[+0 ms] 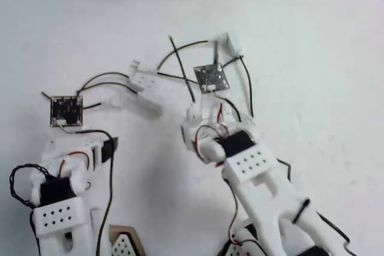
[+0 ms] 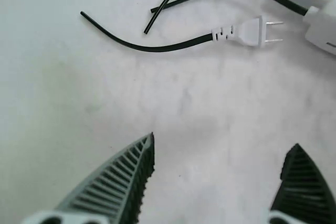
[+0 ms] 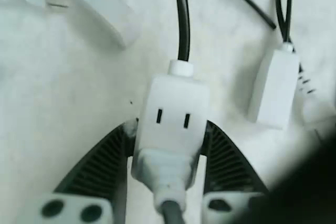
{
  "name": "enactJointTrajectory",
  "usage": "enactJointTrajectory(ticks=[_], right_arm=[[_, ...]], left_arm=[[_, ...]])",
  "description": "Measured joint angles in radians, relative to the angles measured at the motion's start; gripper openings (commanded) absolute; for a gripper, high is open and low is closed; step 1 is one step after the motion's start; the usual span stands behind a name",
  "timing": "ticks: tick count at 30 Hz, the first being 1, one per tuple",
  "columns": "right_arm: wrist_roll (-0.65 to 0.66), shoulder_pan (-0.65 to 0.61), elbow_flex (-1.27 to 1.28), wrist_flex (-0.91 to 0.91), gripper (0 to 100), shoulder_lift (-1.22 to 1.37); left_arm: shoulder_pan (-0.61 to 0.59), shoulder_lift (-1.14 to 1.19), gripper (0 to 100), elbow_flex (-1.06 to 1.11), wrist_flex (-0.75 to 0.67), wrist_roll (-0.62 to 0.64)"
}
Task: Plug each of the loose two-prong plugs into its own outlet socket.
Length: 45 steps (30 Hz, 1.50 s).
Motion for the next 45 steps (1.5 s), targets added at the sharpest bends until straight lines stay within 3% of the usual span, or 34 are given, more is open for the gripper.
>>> enactJointTrajectory(ticks=[12, 27, 36, 41, 45], right_arm=[[0.176, 0.209, -0.157, -0.069, 1.7, -0.012], [0.183, 0.414, -0.477, -0.388, 2.1, 0.647], [0.183, 0.479, -0.724, -0.394, 2.7, 0.964], [0.183, 0.516, -0.845, -0.358, 19.2, 1.073], [0.183, 0.514, -0.925, -0.175, 21.2, 1.071]], left_arm=[[0.000, 0.000, 37, 0.000, -0.014, 0.000], [0.000, 0.000, 37, 0.000, -0.014, 0.000], [0.000, 0.000, 37, 0.000, -0.014, 0.000], [0.000, 0.000, 37, 0.000, -0.014, 0.000], [0.000, 0.000, 37, 0.000, -0.014, 0.000]])
